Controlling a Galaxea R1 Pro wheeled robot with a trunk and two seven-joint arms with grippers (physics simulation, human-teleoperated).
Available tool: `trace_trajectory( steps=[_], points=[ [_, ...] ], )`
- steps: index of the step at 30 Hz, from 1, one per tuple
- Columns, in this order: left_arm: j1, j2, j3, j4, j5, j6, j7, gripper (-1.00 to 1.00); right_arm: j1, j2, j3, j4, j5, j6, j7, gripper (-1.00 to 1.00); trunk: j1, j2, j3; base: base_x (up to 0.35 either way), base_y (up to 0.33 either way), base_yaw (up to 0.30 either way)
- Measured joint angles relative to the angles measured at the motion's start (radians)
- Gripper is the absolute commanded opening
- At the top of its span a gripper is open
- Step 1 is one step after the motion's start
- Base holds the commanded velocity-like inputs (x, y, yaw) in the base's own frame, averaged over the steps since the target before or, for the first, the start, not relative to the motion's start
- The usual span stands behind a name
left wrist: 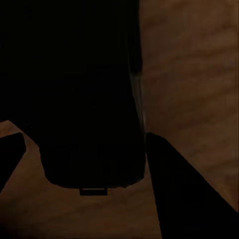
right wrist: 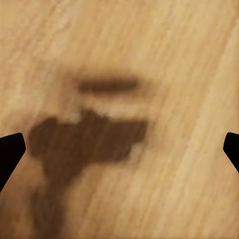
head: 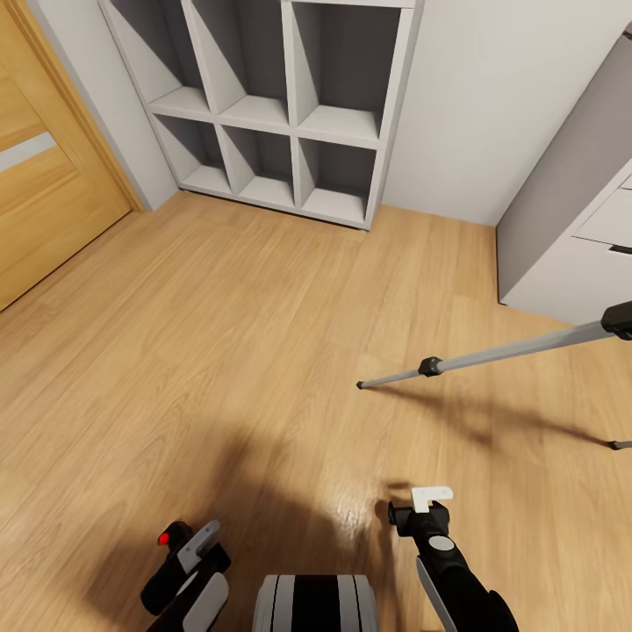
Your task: Attach the digital camera to the camera tripod in the bedroom.
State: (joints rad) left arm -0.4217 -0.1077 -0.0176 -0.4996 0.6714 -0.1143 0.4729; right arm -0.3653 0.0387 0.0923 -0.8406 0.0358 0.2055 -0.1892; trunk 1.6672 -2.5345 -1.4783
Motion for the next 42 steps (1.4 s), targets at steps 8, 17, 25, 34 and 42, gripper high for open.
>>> trace_trajectory(
  steps=[8, 17, 25, 34, 42],
  points=[
    [0.000, 0.001, 0.000, -0.007, 0.004, -0.001, -0.001, -1.00, 0.000, 0.000, 0.000, 0.000, -0.001, 0.000, 0.000, 1.00, 0.000, 0.000, 0.000, 0.000, 0.000, 0.000],
    [0.000, -0.005, -0.057, -0.383, -0.069, 0.066, 0.016, -1.00, 0.000, -0.001, -0.001, 0.000, -0.004, -0.001, 0.000, 1.00, 0.000, 0.000, 0.000, 0.000, 0.000, 0.000],
    [0.000, -0.020, -0.183, -0.705, -0.255, 0.392, 0.065, -1.00, 0.000, 0.000, -0.002, 0.000, -0.007, -0.001, 0.001, 1.00, 0.000, 0.000, 0.000, 0.000, 0.000, 0.000],
    [0.000, -0.021, -0.196, -0.779, -0.283, 0.458, 0.089, -1.00, 0.000, 0.000, -0.002, 0.000, -0.008, -0.001, 0.003, 1.00, 0.000, 0.000, 0.000, 0.000, 0.000, 0.000],
    [0.000, -0.025, -0.197, -0.779, -0.279, 0.466, 0.094, -1.00, 0.000, 0.000, -0.003, -0.001, -0.008, -0.001, 0.007, 1.00, 0.000, 0.000, 0.000, 0.000, 0.000, 0.000]
  ],
)
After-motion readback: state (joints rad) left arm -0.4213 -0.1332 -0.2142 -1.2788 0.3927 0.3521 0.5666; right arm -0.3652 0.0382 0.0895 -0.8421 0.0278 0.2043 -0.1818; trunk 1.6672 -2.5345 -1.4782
